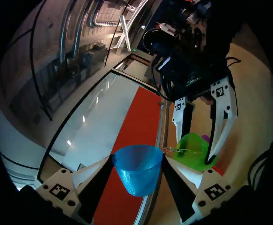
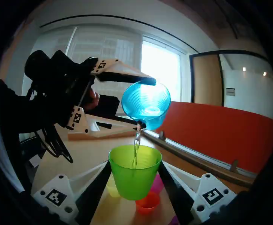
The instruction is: Pour water
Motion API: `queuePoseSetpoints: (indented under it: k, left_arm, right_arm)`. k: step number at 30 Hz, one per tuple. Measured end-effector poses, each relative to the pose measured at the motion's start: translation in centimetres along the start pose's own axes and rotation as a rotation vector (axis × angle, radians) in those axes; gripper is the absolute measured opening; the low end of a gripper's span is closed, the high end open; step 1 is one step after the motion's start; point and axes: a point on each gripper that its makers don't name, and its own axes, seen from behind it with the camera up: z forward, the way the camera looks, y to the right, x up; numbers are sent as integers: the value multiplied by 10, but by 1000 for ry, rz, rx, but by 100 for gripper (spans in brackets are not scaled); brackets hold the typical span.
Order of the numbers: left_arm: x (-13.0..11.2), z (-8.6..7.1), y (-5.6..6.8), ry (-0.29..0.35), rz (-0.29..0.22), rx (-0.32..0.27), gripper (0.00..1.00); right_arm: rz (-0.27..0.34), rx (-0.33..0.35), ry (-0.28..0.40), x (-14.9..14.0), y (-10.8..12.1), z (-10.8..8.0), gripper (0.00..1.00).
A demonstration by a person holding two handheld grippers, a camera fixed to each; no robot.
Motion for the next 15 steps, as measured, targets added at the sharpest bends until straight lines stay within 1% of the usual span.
queuePoseSetpoints:
  k: [6, 15]
  left_arm:
    - [1, -1, 0, 2, -3, -2, 89]
    - [1, -2, 1, 0, 23, -3, 89]
  right_arm:
    - [0, 1, 1, 1, 0, 0, 90]
    - [1, 0, -1, 0, 1, -1, 90]
